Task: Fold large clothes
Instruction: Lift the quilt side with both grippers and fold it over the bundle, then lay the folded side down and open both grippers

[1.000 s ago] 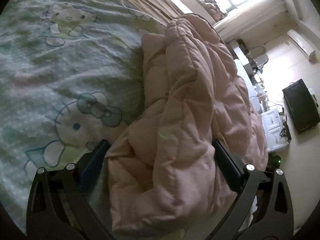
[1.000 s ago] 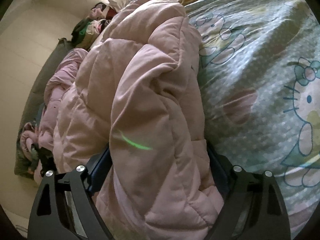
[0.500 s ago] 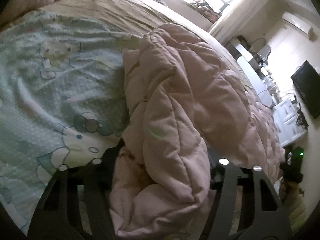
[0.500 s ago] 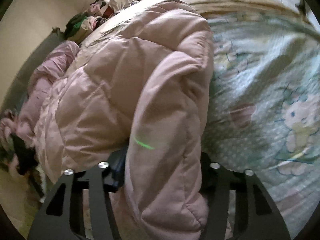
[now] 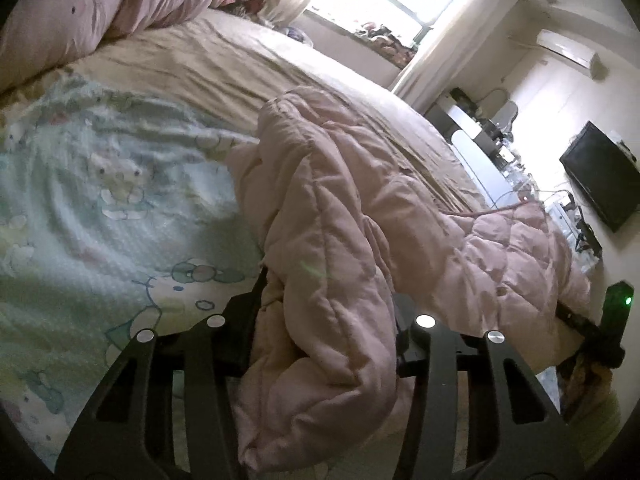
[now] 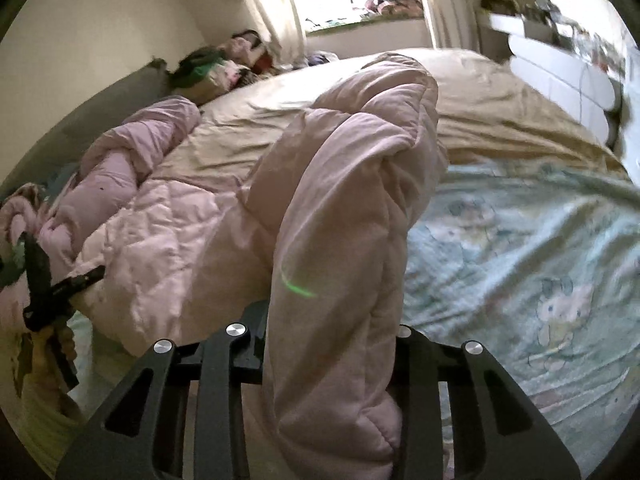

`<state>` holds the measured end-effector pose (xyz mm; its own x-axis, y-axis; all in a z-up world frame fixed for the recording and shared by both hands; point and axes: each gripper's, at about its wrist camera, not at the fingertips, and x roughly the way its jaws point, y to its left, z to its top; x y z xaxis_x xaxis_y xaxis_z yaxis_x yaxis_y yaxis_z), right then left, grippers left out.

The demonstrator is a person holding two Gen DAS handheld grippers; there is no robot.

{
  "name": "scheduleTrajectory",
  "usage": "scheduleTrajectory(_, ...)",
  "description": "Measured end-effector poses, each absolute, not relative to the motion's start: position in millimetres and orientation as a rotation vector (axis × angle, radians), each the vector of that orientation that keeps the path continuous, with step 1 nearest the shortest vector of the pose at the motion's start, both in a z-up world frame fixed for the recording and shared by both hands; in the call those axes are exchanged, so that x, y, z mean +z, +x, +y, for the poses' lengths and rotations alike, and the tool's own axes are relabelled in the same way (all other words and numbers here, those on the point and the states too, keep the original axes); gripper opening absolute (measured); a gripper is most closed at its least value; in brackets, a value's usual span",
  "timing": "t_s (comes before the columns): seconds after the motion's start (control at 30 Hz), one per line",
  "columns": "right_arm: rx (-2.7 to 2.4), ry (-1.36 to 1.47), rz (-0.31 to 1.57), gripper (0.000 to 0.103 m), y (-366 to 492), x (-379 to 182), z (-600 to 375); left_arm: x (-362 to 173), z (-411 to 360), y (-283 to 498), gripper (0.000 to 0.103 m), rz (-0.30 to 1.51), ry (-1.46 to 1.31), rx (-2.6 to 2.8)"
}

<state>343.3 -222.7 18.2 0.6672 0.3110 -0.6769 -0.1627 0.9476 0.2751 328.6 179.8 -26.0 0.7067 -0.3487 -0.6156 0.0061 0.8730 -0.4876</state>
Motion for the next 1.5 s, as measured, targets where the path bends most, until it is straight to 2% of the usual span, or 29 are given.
scheduleTrajectory(0.13,0.319,0.2,0.774,0.031,349.8,39.0,-202.8,-14.9,185.2,322.5,0.035,0.732,-0.497,-0.228)
scheduleTrajectory(0.37,0.365,0.233,0.783,0.03,345.4,50.2,-188.8,11.6,191.4,308.9,0.034,0.687,-0.508,-0.231)
scheduleTrajectory(0.77,0.464,0.276,0.705,0.029,259.6,61.8,-202.3,45.0,189.0,234.8,0.034,0.606,-0.469,-0.229)
scheduleTrajectory(1.2,0.386,0.394,0.756,0.029,211.6,11.3,-246.9,13.7,176.7,181.1,0.034,0.661,-0.383,-0.153)
scheduleTrajectory(1.43,0.243,0.465,0.887,0.03,214.5,-45.3,-277.1,-30.8,193.5,183.0,0.034,0.774,-0.38,-0.05)
scheduleTrajectory(1.5,0.209,0.488,0.935,0.034,215.6,-66.2,-284.8,-41.9,198.4,182.6,0.037,0.799,-0.389,-0.033)
